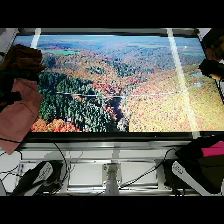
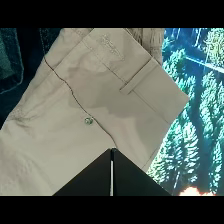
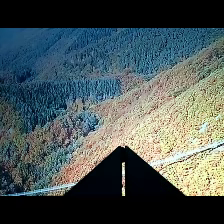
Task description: Fold the clothes and pants, and hang the long-sleeved shirts on hangers.
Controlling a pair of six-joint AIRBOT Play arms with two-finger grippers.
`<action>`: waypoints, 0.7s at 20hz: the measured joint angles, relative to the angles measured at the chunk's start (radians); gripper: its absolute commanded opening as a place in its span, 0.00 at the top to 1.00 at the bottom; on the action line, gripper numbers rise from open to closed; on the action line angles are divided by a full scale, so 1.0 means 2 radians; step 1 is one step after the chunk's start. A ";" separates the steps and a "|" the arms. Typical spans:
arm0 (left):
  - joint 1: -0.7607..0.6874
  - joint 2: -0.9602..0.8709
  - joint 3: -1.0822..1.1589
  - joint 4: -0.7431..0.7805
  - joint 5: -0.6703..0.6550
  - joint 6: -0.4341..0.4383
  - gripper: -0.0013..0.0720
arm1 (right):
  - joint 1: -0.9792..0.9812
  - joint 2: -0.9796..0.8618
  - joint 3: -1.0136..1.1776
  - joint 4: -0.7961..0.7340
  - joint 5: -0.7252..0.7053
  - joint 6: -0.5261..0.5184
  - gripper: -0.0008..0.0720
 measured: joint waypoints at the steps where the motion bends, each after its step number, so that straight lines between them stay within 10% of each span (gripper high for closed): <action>1: 0.000 0.000 0.000 0.000 0.000 0.000 0.97 | 0.000 0.000 0.000 0.000 -0.001 0.000 0.96; 14: 0.000 0.000 0.000 0.000 0.000 0.000 0.97 | 0.000 0.000 0.000 0.002 -0.017 0.000 0.96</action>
